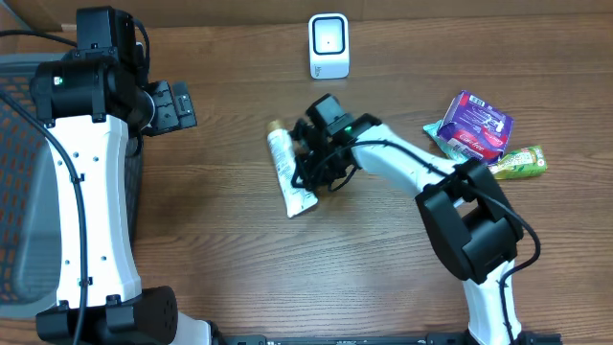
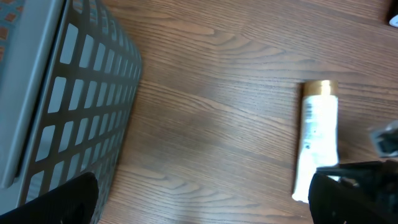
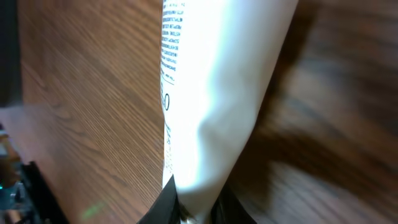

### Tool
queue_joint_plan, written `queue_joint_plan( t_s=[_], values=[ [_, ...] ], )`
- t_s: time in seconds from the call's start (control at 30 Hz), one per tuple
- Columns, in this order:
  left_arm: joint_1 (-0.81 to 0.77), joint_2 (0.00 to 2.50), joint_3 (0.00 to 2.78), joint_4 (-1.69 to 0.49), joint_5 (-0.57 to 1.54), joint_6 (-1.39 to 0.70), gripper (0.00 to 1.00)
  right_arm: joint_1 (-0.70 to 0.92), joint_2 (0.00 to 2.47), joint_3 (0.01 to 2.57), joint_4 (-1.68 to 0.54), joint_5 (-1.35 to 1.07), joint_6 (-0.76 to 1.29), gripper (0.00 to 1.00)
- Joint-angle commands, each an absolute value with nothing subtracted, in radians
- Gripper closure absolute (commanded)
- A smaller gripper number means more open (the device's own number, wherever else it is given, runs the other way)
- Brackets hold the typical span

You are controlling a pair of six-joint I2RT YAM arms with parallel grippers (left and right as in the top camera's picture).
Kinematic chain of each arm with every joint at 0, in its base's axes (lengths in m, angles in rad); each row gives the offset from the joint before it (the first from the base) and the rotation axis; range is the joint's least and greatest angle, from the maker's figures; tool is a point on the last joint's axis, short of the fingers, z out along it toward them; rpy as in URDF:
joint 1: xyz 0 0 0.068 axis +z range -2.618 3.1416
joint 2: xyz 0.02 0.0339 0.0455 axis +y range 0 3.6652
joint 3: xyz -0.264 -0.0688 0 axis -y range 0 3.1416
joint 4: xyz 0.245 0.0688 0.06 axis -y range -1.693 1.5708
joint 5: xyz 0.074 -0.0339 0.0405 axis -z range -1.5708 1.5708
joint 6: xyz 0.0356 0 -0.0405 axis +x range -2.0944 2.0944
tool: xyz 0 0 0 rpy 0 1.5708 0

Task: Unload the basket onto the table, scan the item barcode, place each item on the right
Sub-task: 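Lift the white tube and carry it up toward the scanner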

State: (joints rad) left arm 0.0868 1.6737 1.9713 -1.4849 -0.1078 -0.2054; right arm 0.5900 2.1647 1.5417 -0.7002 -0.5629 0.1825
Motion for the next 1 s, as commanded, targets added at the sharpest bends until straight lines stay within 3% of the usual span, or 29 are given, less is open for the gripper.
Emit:
queue_joint_plan(
  t_s=[0.0, 0.43, 0.8, 0.97],
  values=[
    [0.085, 1.674, 1.972, -1.484, -0.106, -0.187, 0.00, 0.523, 2.104, 1.545, -0.706, -0.668, 0.182, 0.96],
    [0.085, 1.674, 1.972, -1.485, -0.107, -0.187, 0.00, 0.413, 1.917, 1.545, -0.760, -0.892, 0.086, 0.96],
    [0.085, 1.674, 1.972, -1.484, -0.107, -0.187, 0.00, 0.407, 1.909, 1.544, -0.835, -1.211, -0.141, 0.96],
    [0.085, 1.674, 1.972, -1.484, -0.107, -0.187, 0.00, 0.377, 1.900, 1.545, -0.823, -1.237, -0.148, 0.96]
  ],
)
